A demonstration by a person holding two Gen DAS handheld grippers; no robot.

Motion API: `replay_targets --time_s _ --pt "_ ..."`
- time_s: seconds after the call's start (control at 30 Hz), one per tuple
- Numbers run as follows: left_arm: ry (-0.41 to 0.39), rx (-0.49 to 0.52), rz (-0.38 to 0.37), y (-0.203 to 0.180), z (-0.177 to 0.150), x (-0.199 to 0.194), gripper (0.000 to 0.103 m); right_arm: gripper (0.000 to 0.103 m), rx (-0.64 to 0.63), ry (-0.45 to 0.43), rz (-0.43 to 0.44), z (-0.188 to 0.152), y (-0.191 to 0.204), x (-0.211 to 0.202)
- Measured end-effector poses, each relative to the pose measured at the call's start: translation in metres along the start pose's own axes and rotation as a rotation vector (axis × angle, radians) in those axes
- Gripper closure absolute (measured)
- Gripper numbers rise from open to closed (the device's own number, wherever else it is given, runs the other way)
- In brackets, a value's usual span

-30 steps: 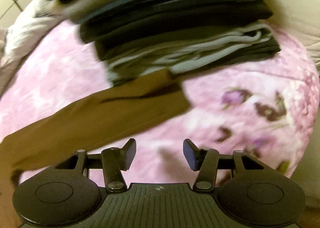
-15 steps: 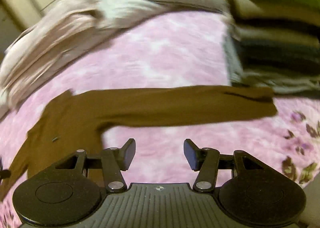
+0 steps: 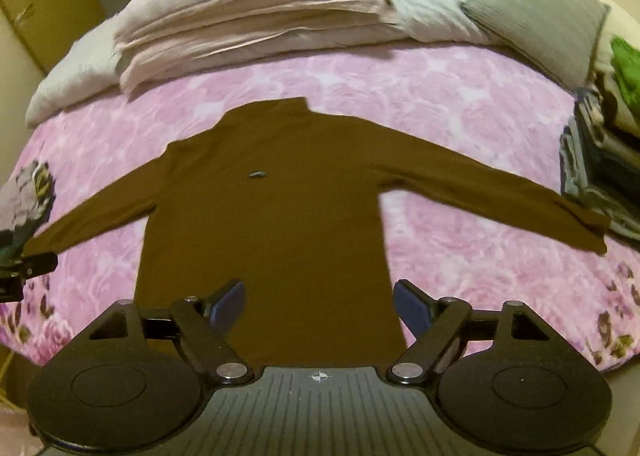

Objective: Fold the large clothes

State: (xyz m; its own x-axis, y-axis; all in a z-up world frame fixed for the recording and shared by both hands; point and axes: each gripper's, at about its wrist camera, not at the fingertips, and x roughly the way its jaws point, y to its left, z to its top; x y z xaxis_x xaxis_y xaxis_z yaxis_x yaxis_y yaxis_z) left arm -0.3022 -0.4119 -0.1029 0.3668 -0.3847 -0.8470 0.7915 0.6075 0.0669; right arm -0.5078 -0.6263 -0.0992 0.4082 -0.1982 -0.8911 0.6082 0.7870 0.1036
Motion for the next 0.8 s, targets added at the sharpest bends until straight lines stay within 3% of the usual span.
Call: replay_targets --time_s 0.27,0.8 --pt "0.009 -0.073 0.011 -0.015 -0.027 -0.024 0.001 0.023 -0.078 0.041 0.027 -0.022 0.028 -0.002" --pt "0.08 -0.062 -0.013 -0.054 -0.06 -0.027 0.001 0.022 -0.063 0.091 0.024 -0.067 0.009 -0.012"
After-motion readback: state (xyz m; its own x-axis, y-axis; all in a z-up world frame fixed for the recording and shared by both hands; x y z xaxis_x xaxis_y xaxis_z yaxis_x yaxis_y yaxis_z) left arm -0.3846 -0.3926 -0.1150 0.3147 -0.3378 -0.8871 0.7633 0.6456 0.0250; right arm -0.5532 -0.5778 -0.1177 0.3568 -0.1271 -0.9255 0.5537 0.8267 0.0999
